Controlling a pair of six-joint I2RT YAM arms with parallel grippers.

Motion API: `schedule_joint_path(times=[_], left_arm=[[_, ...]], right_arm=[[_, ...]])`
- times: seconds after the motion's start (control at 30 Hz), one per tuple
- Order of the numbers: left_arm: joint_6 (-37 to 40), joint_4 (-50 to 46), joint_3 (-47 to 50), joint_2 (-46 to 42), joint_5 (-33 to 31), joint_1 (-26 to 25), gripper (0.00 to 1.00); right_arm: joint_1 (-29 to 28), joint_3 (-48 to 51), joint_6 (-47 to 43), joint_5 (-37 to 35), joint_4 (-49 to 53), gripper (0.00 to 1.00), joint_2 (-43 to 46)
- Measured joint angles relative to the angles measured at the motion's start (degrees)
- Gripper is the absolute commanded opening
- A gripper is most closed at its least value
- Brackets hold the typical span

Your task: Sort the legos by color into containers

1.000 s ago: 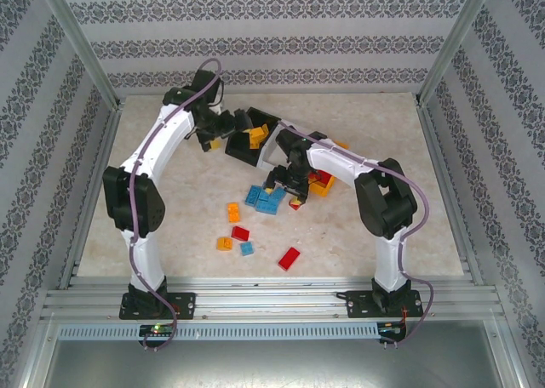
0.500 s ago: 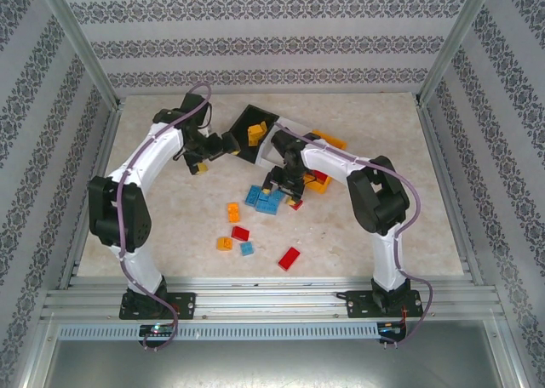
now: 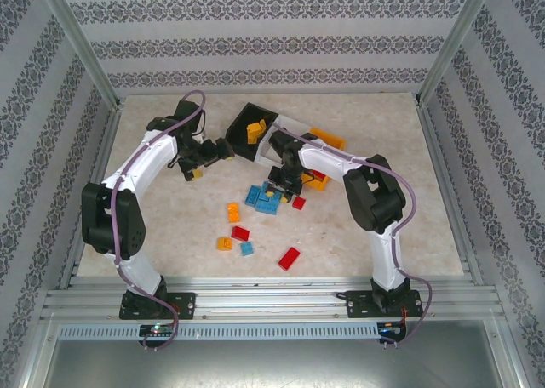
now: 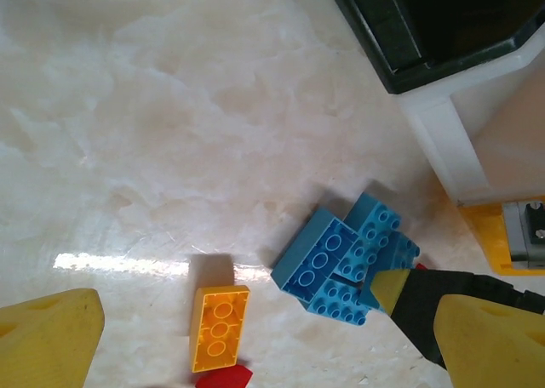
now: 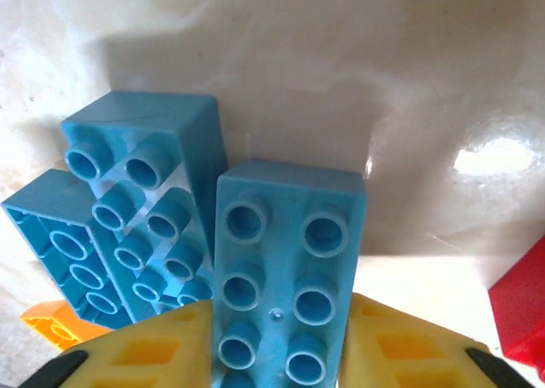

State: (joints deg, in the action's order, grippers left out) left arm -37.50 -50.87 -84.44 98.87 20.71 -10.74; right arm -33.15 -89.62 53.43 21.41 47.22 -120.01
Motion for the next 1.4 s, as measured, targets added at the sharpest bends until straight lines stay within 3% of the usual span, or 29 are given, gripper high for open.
schedule_joint_path(times=[0.23,0.43,0.7,1.03,1.2,1.3,1.4], left_arm=[[-0.22,1.14,0.37,0.0,0.02,0.0,1.0],[-0.44,2.25,3.48,-0.44,0.0,-0.02,1.0],[-1.09,2.8,9.16,-3.98,-0.31,-1.51,1.0],[-3.3,2.97,16.26,-6.82,-2.6,-11.43,1.0],[-5.03,2.99,19.91,-7.89,-3.06,-13.57,1.0],[-5.4,2.99,20.81,-8.09,-3.48,-13.57,1.0],[-5.4,2.99,20.76,-8.07,-3.93,-13.57,0.99]], right_arm=[[0.0,2.58,-1.27,-0.31,0.7,0.27,2.75],[0.42,2.89,-2.69,-0.96,1.14,0.27,10.29],[4.02,-6.93,-7.87,-4.76,3.56,0.28,13.31],[9.7,-23.12,-13.92,-6.12,4.74,0.29,-2.45],[9.94,-29.88,-16.22,-6.43,5.46,0.3,-10.1],[10.19,-33.83,-16.9,-6.45,6.51,0.34,-13.09],[10.19,-37.27,-17.68,-6.43,7.54,0.44,-15.17]])
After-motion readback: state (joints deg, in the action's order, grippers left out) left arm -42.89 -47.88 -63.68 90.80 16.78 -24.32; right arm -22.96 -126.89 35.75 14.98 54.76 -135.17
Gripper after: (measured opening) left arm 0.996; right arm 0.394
